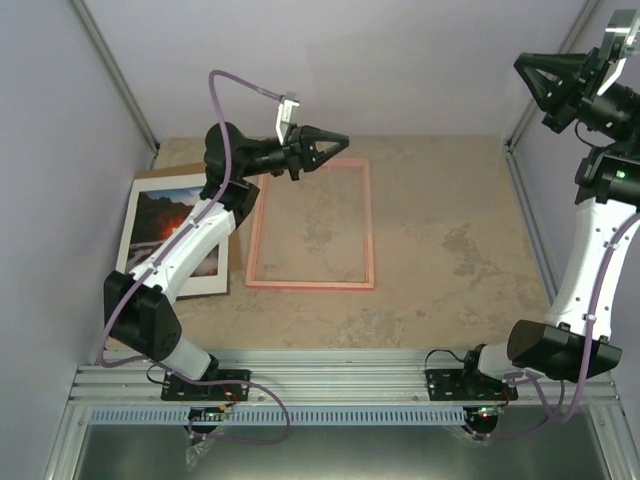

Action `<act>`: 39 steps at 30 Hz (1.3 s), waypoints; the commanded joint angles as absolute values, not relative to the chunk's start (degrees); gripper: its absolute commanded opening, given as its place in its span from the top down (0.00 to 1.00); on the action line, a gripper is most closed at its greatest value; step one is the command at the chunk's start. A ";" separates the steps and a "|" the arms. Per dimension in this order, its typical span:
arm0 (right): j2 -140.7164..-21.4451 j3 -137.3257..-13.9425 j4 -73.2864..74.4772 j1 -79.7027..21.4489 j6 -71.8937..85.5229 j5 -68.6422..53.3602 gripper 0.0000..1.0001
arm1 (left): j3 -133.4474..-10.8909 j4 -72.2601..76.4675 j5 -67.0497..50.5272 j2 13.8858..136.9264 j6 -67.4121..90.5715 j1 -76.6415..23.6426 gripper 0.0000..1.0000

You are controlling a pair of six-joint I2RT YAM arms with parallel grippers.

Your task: Put the photo into the frame

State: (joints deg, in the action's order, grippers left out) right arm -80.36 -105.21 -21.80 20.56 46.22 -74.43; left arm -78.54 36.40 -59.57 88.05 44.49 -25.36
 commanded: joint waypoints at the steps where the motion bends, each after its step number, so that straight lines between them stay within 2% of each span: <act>1: -82.10 -103.86 -17.73 17.77 47.68 -68.88 0.99 | -79.40 33.77 -60.17 85.43 44.10 -24.86 1.00; 3: -82.21 -103.35 -8.70 15.94 40.48 -65.37 0.97 | -80.85 26.07 -59.32 84.67 40.37 -23.88 1.00; 4: -82.37 -103.21 -3.69 15.43 35.92 -63.09 0.85 | -81.32 22.41 -58.53 84.04 38.62 -22.89 1.00; 6: -82.92 -101.36 3.62 15.12 29.46 -58.59 0.44 | -82.23 14.31 -56.09 82.83 35.39 -20.16 1.00; 7: -83.30 -100.03 6.01 15.12 26.98 -56.99 0.28 | -82.60 10.57 -54.63 82.30 34.02 -18.43 1.00; 8: -83.79 -98.54 9.04 15.12 24.33 -54.93 0.20 | -82.92 7.08 -53.07 81.45 32.52 -16.87 1.00; 11: -85.80 -91.97 13.11 14.56 18.69 -50.65 0.04 | -84.17 -3.43 -46.56 79.89 27.79 -11.77 1.00; 14: -87.51 -84.92 14.83 12.33 14.11 -43.52 0.03 | -84.22 -8.59 -42.72 78.65 24.91 -7.35 1.00; 20: -93.45 -76.15 15.30 1.23 10.52 -28.68 0.05 | -84.12 -13.22 -35.98 77.86 22.42 -2.80 1.00; 29: -108.55 -77.71 14.57 -13.53 13.10 -15.03 0.11 | -85.89 -17.92 -29.48 76.82 17.14 -2.56 1.00; 39: -116.33 -80.56 16.44 -20.88 14.43 -6.95 0.15 | -85.88 -18.18 -28.36 76.53 15.45 -2.57 1.00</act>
State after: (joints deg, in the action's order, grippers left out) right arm -115.24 -79.02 16.36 -19.09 13.82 -11.99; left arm -83.74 -18.85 -29.10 77.71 16.60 -2.72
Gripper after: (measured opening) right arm 0.853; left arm 0.018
